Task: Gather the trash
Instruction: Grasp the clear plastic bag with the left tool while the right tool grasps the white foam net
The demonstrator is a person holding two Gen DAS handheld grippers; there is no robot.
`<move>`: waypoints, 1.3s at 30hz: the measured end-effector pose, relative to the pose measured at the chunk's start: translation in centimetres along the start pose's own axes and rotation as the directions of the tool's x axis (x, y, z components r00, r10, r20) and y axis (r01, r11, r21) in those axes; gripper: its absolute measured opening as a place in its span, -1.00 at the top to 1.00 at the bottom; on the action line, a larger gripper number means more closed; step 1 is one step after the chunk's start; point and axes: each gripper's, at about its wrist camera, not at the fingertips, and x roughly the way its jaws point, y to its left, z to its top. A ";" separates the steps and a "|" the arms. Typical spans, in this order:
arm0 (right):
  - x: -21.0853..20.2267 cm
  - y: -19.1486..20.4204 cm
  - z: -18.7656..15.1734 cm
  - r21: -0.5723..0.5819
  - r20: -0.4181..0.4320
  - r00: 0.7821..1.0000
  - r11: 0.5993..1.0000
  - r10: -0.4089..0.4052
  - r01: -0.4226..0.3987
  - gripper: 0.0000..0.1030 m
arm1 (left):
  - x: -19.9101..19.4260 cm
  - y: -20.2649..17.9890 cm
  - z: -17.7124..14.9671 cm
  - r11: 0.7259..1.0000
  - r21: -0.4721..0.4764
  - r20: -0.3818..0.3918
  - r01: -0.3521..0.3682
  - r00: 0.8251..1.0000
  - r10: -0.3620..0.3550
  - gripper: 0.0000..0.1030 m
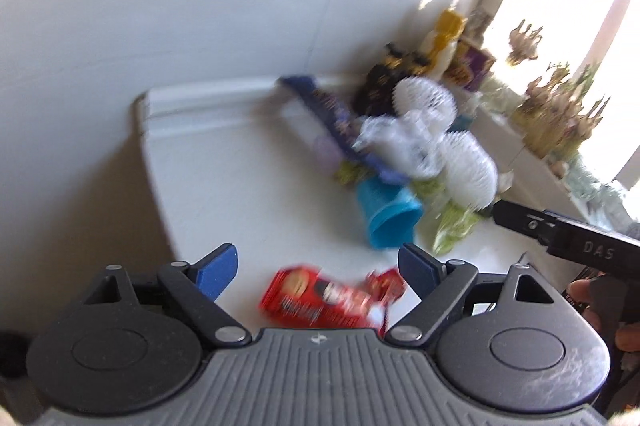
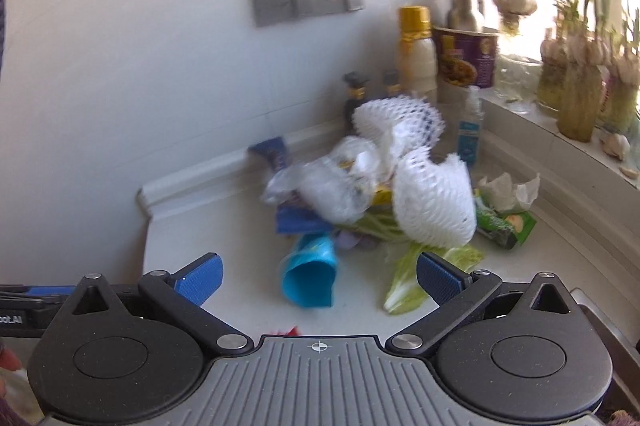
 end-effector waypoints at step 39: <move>11.6 -11.1 2.1 0.335 -0.002 0.997 0.939 -0.083 0.079 -0.12 | 18.5 -9.7 5.5 0.901 0.434 -0.030 0.011 1.000 0.002 0.52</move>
